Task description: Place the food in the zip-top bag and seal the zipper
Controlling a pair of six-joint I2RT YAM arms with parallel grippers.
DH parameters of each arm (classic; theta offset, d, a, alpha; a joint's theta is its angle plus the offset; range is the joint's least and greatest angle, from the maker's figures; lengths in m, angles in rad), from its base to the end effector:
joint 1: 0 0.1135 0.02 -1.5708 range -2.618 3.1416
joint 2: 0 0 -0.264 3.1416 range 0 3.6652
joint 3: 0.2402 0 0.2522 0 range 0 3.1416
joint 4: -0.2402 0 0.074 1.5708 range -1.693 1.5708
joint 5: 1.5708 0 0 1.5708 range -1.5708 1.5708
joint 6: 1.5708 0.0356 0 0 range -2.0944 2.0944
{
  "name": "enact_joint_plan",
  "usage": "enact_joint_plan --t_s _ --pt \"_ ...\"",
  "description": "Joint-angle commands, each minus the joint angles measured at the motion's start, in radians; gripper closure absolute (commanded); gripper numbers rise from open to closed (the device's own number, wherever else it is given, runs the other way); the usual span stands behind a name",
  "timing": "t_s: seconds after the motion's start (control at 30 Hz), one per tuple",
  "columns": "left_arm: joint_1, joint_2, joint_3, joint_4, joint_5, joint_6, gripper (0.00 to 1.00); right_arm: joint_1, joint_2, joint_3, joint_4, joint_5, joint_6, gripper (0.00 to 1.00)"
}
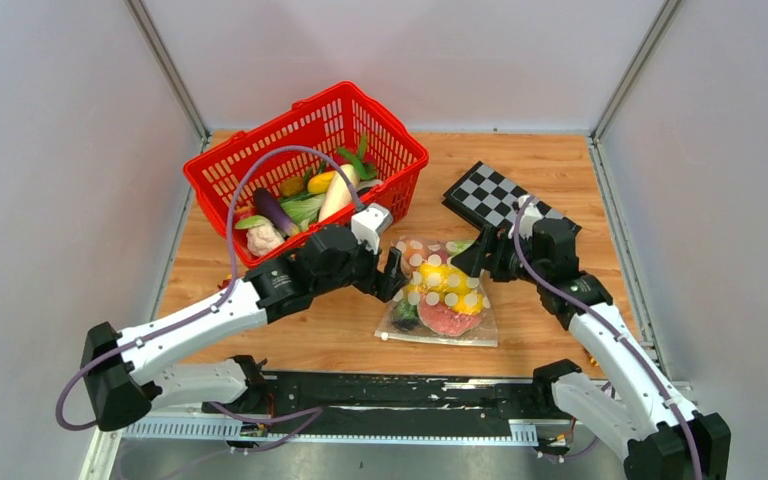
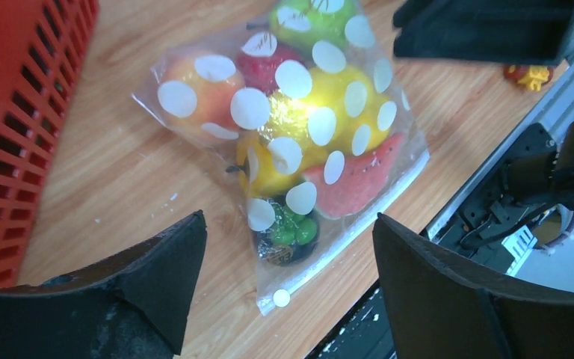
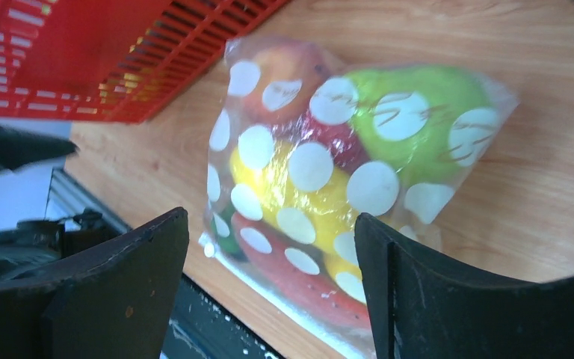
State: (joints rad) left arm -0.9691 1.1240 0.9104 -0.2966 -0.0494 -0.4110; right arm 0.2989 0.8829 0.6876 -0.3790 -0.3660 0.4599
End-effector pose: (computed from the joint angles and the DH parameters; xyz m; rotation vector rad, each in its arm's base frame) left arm 0.1450 -0.2081 0.3048 0.5696 2.1025 -0.7714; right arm 0.1820 0.0694 0.2705 -0.0440 2.2192 0.8246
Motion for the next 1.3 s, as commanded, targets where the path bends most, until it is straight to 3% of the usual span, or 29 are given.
enact_joint_plan --t_s 0.0,0.1,0.17,0.43,0.6,0.8,0.93,1.27 --pt "-0.002 -0.050 0.097 -0.036 -0.064 0.089 0.09 -0.001 -0.059 -0.069 0.108 -0.110 0.070 0.14" --pt "0.008 -0.041 0.186 -0.122 -0.128 0.143 0.01 -0.001 -0.115 -0.064 0.080 0.015 0.036 0.05" --pt "0.024 -0.042 0.221 -0.140 -0.135 0.167 0.00 -0.001 -0.157 -0.047 0.078 0.085 0.003 0.00" --pt "0.165 -0.054 0.320 -0.200 -0.108 0.132 0.00 -0.001 -0.329 0.019 0.061 0.357 -0.105 0.00" --pt "0.279 -0.094 0.343 -0.234 -0.123 0.093 0.00 -0.002 -0.313 0.127 -0.064 0.472 -0.217 0.00" --pt "0.382 -0.155 0.365 -0.285 -0.170 0.094 0.00 -0.001 -0.141 0.301 -0.261 0.518 -0.273 0.00" --pt "0.405 -0.161 0.361 -0.323 -0.182 0.066 0.00 -0.001 -0.077 0.327 -0.287 0.495 -0.236 0.00" --pt "0.405 -0.251 0.298 -0.378 -0.341 -0.031 0.00 -0.002 -0.156 0.264 -0.214 0.427 -0.169 0.00"
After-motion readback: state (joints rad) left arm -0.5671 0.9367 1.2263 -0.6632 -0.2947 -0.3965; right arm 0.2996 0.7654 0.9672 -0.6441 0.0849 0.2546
